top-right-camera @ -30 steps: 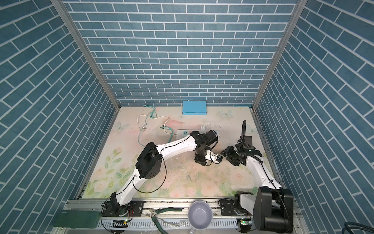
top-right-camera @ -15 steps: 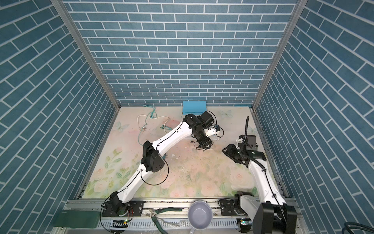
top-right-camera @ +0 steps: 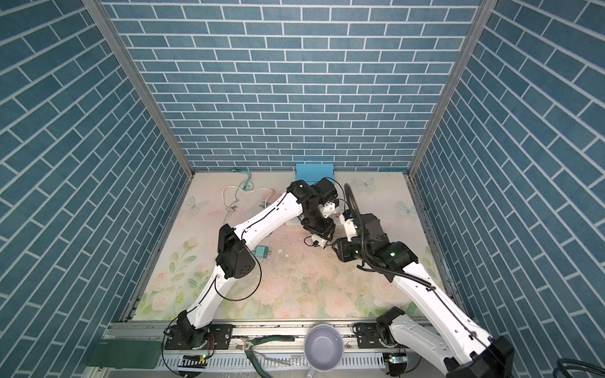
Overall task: Insert plugs into power strip
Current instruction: Pass the plug.
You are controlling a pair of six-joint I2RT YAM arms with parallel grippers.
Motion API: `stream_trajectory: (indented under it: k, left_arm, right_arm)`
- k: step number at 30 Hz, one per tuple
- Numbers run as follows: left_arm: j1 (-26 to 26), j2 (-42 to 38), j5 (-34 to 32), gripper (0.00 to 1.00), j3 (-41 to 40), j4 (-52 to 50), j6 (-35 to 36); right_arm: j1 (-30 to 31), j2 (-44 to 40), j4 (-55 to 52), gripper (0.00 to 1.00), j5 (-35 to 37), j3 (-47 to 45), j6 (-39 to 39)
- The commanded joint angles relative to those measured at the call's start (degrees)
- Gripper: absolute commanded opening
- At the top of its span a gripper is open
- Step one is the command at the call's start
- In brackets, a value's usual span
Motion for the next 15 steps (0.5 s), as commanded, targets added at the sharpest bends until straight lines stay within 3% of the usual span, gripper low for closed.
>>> stream_trajectory:
  k: [1,7,12,15]
  left_arm:
    - [1.6,-1.8,1.8,0.46,-2.5,-2.3,-2.4]
    - [2.3,-2.0,5.9,0.46,-3.6,-3.7,-2.0]
    - [3.5,-2.5,11.2,0.45,-4.4,-4.2,-1.8]
    - [3.7,-3.5,11.6,0.44,-5.2,-3.5,-2.3]
  right_arm:
    - [7.1,2.0,-4.4,0.44,15.8,3.0,-5.8]
    - [24.9,7.3,-3.4,0.44,35.6,4.1,-12.1]
    - [35.3,14.4,1.3,0.44,48.3,4.4,-17.8]
    - [37.9,18.1,5.4,0.44,53.6,3.5,-21.9]
